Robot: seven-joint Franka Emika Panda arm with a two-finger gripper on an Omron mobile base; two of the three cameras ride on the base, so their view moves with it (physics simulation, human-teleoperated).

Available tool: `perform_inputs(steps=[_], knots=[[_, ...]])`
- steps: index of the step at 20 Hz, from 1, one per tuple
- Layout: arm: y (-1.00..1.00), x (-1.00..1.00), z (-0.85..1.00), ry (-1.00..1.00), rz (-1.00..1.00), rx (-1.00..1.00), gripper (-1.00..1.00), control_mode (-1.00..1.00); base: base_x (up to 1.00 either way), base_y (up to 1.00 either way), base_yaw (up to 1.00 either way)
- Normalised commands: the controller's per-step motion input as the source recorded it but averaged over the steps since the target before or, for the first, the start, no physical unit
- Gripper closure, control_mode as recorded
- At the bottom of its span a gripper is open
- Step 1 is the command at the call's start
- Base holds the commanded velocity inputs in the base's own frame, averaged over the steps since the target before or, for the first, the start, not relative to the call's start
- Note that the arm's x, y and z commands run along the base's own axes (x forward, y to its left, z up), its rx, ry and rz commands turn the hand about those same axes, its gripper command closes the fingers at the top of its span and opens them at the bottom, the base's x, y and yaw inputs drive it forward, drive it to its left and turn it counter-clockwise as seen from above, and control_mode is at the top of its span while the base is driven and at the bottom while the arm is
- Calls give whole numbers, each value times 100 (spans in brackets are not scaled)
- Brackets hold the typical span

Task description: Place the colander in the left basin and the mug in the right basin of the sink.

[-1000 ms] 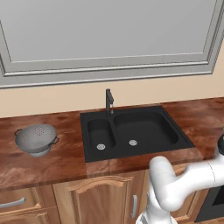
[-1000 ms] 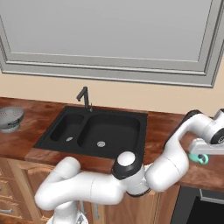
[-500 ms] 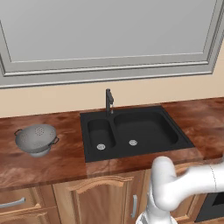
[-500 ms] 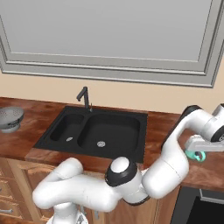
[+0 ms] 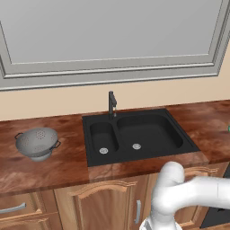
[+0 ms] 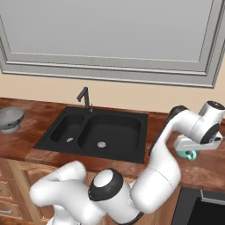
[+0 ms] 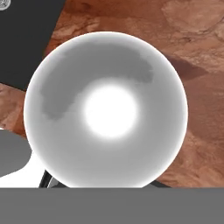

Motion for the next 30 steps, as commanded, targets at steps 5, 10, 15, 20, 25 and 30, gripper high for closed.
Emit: perform_inputs(steps=[5, 10, 15, 20, 25, 30], knots=[[60, -17, 22, -6, -6, -9, 100, -100, 0, 0, 0], [60, -11, 23, 0, -7, -7, 100, -100, 0, 0, 0], [61, -1, 25, 0, -5, -7, 100, -100, 0, 0, 0], [60, 0, 25, 0, 0, -4, 100, -100, 0, 0, 0], [57, 6, 22, 0, 0, -5, 100, -100, 0, 0, 0], [61, 10, 18, 0, 0, -1, 100, -100, 0, 0, 0]])
